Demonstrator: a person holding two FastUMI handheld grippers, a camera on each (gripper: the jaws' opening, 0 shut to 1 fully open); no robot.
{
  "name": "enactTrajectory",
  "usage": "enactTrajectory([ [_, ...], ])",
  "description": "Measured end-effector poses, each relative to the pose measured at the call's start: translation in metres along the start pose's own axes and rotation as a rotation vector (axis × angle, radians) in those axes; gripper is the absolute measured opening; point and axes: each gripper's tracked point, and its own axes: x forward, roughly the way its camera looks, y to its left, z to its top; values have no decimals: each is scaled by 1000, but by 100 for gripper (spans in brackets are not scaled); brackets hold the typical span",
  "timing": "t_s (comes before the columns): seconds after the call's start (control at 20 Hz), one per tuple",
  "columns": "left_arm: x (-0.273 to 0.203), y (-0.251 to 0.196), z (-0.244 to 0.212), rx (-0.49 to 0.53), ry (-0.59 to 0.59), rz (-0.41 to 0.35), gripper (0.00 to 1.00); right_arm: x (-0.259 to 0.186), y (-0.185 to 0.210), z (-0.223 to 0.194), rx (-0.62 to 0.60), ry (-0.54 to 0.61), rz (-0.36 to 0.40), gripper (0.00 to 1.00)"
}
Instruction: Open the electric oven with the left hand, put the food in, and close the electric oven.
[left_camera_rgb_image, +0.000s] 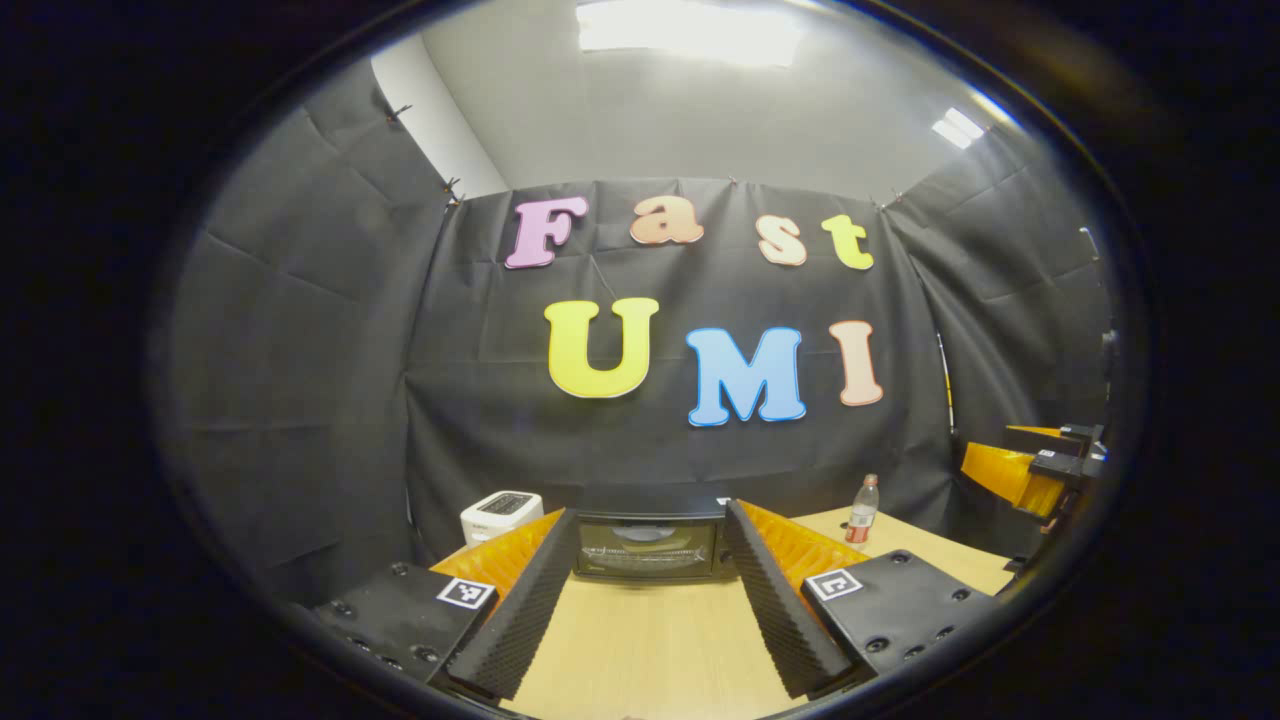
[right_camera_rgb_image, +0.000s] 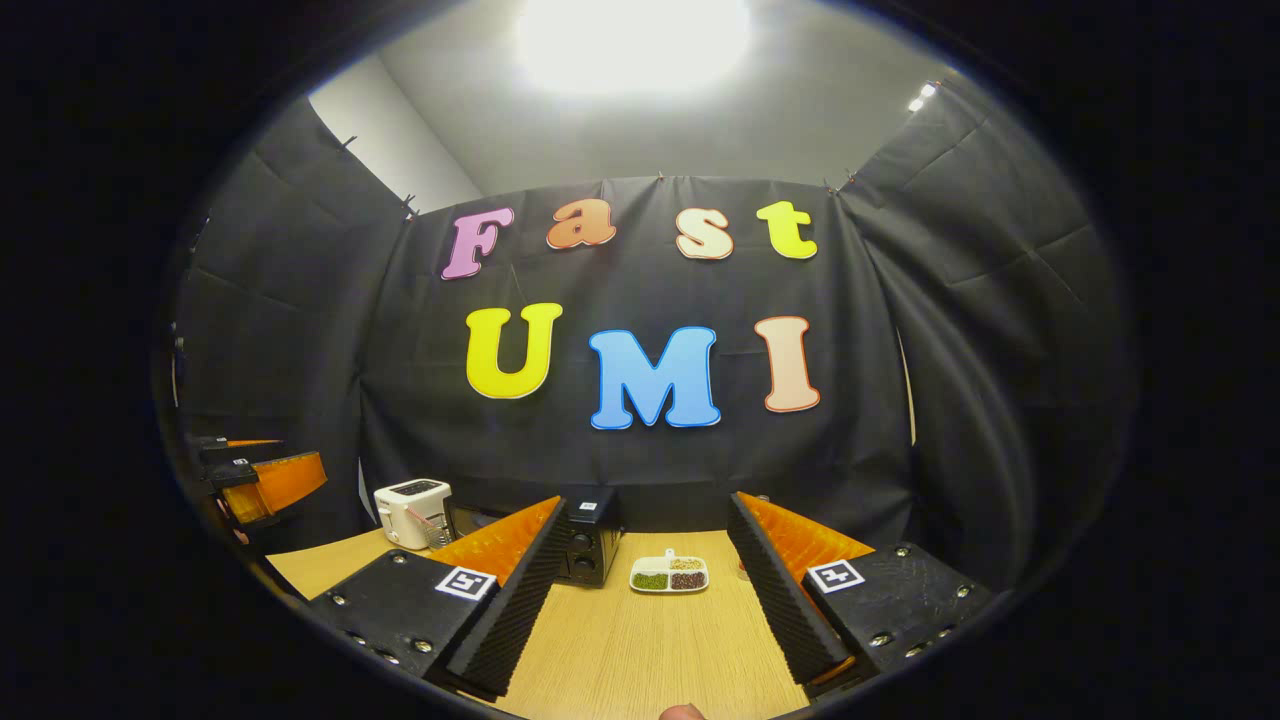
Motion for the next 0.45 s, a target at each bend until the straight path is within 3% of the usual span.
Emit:
enactTrajectory([
  [0.45,-1,3,3,-10,-9,26,100,4,5,12,14,-31,26,98],
])
